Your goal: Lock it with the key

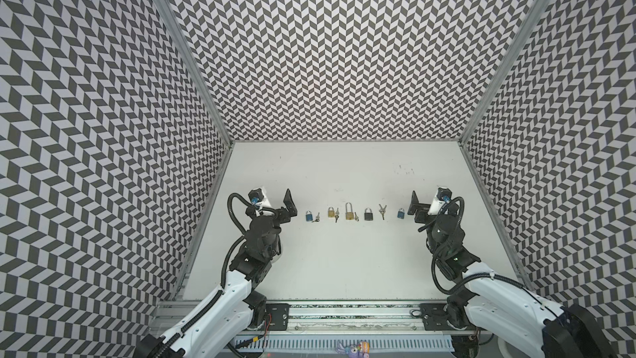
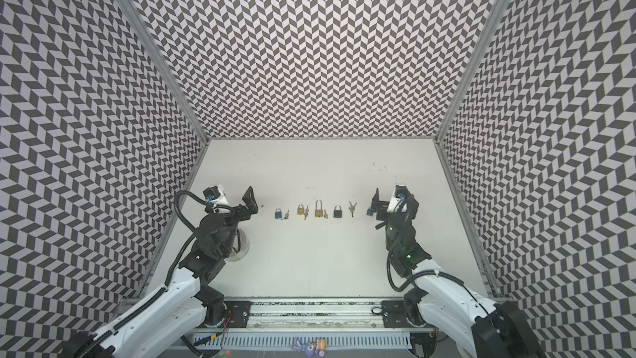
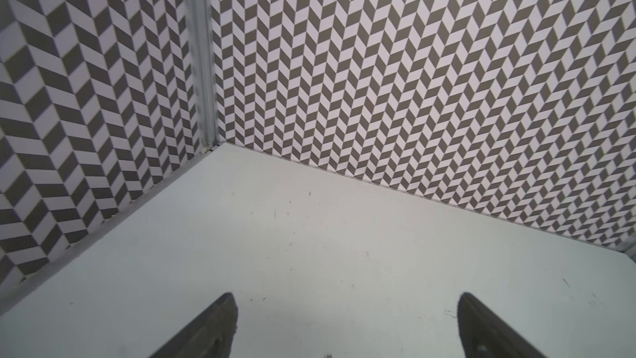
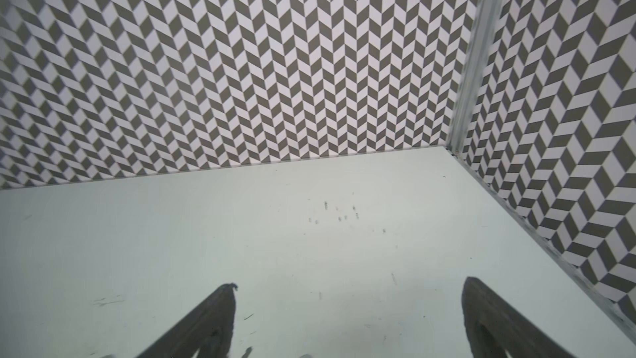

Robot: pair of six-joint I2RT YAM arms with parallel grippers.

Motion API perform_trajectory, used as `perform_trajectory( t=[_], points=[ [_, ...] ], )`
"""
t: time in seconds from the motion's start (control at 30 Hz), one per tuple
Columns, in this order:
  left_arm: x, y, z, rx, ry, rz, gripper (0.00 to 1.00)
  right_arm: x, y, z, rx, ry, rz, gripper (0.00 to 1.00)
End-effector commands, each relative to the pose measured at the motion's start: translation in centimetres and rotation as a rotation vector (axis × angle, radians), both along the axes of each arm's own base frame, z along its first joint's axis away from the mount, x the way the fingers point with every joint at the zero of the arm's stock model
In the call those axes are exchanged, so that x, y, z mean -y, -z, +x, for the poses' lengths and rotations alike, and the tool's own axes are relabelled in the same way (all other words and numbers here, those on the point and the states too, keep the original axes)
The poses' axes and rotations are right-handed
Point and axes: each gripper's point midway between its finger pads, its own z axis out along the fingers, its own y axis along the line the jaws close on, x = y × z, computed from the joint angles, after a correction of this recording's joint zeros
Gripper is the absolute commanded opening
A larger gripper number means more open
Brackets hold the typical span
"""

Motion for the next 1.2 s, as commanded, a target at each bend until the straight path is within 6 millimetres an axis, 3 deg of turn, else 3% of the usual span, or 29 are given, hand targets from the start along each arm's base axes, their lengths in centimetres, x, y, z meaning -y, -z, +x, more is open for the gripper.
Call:
perform_trajectory(
  t=[0.0, 0.13, 0.23, 0.5, 0.6, 0.73, 0.8, 1.0, 1.07, 1.13, 1.17],
  points=[
    [-0.5, -1.3, 0.2, 0.113, 0.025, 0.027, 1.00, 1.7, -1.5, 0.7, 0.090, 0.065, -0.007, 1.00],
    [-1.4, 0.7, 0.5, 0.083, -0.021, 0.101, 0.99, 3.6, -0.3, 1.2, 0.067, 0.132, -0.055, 1.00],
    [-2.1, 0.3, 0.9, 0.097, -0.034, 0.124, 0.99, 4.0, 1.7, 1.3, 0.033, 0.113, -0.057, 1.00],
    [-5.4, 1.1, 1.2, 0.127, -0.073, 0.165, 0.99, 2.8, 2.7, 3.0, 0.050, 0.015, -0.050, 1.00],
    [-5.4, 1.4, 1.1, 0.159, -0.059, 0.209, 0.99, 2.4, 2.4, 3.7, 0.074, -0.017, -0.055, 1.00],
    [-5.8, 3.0, 1.6, 0.147, -0.056, 0.237, 0.99, 2.5, 3.4, 4.4, 0.052, -0.045, -0.074, 1.00],
    [-5.5, 2.7, 1.8, 0.184, -0.027, 0.240, 1.00, 2.7, 3.5, 4.6, 0.063, -0.060, -0.066, 1.00],
    [-6.2, 5.3, 4.3, 0.136, 0.012, 0.185, 1.00, 3.2, 4.4, 4.9, 0.068, -0.082, -0.032, 1.00],
    [-5.5, 4.8, 4.8, 0.169, 0.056, 0.202, 1.00, 3.2, 4.5, 5.0, 0.070, -0.082, -0.027, 1.00],
    [-5.2, 6.1, 6.7, 0.059, 0.087, 0.199, 1.00, 3.3, 5.1, 5.2, 0.045, -0.087, -0.026, 1.00],
    [-5.1, 6.9, 7.8, 0.009, 0.076, 0.206, 1.00, 3.4, 4.2, 5.9, 0.065, -0.086, -0.016, 1.00]
  ],
)
